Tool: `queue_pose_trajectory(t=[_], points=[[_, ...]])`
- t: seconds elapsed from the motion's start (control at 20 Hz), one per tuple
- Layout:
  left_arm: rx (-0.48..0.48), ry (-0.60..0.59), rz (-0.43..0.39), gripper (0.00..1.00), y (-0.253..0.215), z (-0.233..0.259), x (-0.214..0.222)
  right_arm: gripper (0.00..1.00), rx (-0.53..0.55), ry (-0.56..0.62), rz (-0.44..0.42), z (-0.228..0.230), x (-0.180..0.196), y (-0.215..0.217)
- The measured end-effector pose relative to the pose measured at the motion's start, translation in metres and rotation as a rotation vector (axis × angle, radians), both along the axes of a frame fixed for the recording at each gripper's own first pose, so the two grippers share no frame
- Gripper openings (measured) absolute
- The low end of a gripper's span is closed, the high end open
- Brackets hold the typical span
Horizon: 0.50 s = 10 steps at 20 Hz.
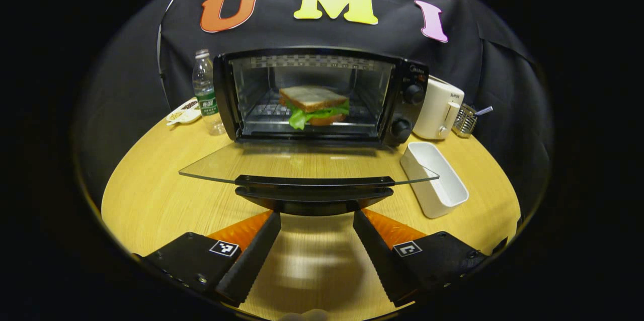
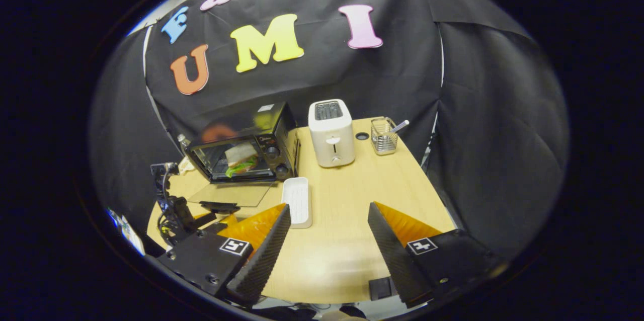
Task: Open the electric oven with the left hand, put the food in, and close the electric oven.
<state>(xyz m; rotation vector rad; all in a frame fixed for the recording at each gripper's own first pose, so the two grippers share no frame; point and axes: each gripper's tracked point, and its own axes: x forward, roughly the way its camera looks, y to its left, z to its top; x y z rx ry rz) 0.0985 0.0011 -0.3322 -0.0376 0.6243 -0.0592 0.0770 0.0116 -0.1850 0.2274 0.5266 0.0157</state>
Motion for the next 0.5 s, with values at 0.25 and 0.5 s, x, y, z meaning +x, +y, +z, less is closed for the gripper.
queue_pose_trajectory(t=[0.25, 0.5], points=[[0.023, -0.067, -0.016, 0.95, 0.004, 0.039, 0.032, 0.99, 0.019, 0.014, -0.023, -0.013, -0.001, -0.01], [0.03, -0.11, -0.009, 0.96, 0.009, 0.065, 0.065, 0.9, 0.006, 0.032, -0.04, -0.022, 0.002, -0.021]])
